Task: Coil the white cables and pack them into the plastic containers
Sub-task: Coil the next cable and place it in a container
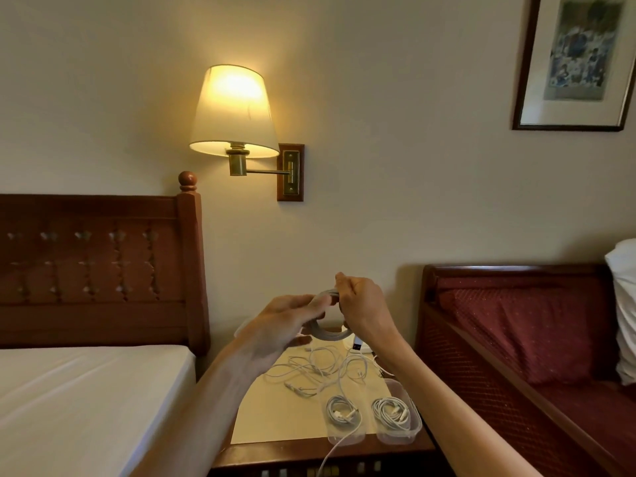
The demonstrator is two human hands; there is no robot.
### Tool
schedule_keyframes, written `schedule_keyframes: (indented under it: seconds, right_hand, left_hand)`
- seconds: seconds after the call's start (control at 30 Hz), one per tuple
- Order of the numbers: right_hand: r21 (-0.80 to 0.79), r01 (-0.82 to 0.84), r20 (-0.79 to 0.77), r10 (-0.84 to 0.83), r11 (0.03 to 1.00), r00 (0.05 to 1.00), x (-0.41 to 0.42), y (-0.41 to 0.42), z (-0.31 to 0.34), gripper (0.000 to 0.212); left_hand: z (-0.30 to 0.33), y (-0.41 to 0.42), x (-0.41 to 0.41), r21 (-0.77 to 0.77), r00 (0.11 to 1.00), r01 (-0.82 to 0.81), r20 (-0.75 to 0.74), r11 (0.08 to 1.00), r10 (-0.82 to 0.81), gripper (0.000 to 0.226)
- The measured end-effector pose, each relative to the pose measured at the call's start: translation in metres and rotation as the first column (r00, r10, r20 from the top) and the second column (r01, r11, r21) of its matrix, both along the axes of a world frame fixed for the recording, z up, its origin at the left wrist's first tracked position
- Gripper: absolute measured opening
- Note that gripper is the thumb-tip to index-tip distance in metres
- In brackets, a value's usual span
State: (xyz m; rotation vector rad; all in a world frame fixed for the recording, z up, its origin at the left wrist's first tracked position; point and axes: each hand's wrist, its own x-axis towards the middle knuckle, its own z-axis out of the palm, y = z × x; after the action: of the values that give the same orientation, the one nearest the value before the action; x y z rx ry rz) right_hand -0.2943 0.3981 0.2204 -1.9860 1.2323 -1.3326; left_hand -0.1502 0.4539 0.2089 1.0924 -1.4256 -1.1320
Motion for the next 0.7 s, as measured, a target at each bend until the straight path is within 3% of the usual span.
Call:
schedule_keyframes:
  seconds: [0.1,0.2,0.33,0.43,0.53,0.7]
  right_hand:
    - [0.092,-0.057,0.081,0.050,0.994,0.995,-0.002,0.000,0.002,0.051]
    - [0.211,-0.164,0.190,0.124,0.964,0.974,-0.002,0.002,0.004,0.049]
    - [0.271,-0.263,0.263,0.192,0.926,0.946,-0.001,0.001,0.003,0.050]
    - [0.232,-0.343,0.265,0.280,0.910,0.923,-0.004,0.001,-0.002,0.045]
    - [0.115,-0.320,0.095,0.310,0.941,0.946,-0.011,-0.004,-0.011,0.034]
    - [0.058,-0.196,-0.011,0.197,0.979,0.980,-0.023,-0.005,-0.016,0.012]
  left_hand:
    - [-0.008,-0.003,-0.005,-0.293,0.977,-0.085,0.162,0.952,0.137,0.023]
    - [-0.015,-0.006,-0.004,-0.454,0.928,-0.164,0.231,0.876,0.294,0.025]
    - [-0.019,-0.011,-0.001,-0.313,0.957,-0.207,0.133,0.927,0.258,0.032]
    - [-0.017,-0.013,-0.007,-0.259,0.949,-0.248,0.129,0.933,0.288,0.036]
    - [-0.022,-0.016,-0.012,-0.335,0.868,-0.381,0.192,0.862,0.459,0.034]
    - [-0.033,-0.017,-0.014,-0.414,0.781,-0.513,0.140,0.752,0.609,0.029]
